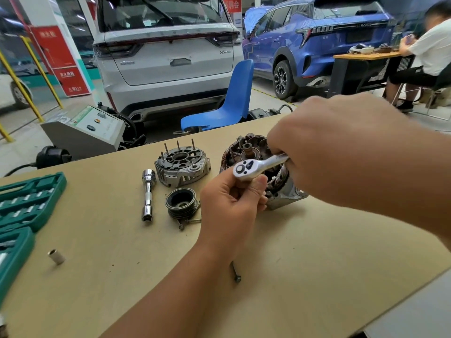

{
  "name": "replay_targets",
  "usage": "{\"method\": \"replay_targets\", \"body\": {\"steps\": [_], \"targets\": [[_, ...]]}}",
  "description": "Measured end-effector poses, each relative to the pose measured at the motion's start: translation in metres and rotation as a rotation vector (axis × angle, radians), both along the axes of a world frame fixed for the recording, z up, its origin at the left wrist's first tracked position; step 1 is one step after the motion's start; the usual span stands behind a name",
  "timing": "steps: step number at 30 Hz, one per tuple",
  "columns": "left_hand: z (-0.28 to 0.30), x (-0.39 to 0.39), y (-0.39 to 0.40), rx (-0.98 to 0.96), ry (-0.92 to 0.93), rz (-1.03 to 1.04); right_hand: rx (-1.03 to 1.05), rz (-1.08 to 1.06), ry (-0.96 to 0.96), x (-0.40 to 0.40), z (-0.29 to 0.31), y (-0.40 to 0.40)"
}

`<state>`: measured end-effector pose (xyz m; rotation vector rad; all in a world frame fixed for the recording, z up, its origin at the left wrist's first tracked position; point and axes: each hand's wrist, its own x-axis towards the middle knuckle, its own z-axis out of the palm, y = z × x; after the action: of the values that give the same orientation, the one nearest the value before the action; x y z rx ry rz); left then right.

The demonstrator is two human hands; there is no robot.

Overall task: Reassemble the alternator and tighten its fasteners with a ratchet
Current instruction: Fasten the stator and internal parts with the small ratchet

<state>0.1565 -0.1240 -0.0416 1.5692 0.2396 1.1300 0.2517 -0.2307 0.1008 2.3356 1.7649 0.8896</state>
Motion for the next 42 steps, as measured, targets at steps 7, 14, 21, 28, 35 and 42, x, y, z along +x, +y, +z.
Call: {"method": "replay_targets", "body": {"steps": [7, 14, 21, 28, 35, 42], "targets": [[-0.001, -0.001, 0.002, 0.009, 0.022, -0.056, -0.004, 0.021, 0.107, 0.010, 0.002, 0.006], [-0.005, -0.007, 0.010, 0.343, 0.246, 0.165, 0.020, 0.075, 0.162, 0.021, 0.005, 0.003], [-0.003, -0.003, 0.004, 0.347, 0.277, 0.248, 0.001, 0.069, 0.204, 0.026, 0.010, -0.005], [-0.001, -0.001, 0.001, 0.421, 0.308, 0.302, -0.027, 0.137, 0.265, 0.014, 0.017, -0.017], [-0.001, 0.000, 0.004, 0.619, 0.354, 0.432, 0.017, 0.081, 0.222, 0.004, 0.014, -0.017], [-0.001, -0.002, 0.004, 0.648, 0.332, 0.452, 0.006, 0.067, 0.199, -0.005, 0.010, -0.018]]}}
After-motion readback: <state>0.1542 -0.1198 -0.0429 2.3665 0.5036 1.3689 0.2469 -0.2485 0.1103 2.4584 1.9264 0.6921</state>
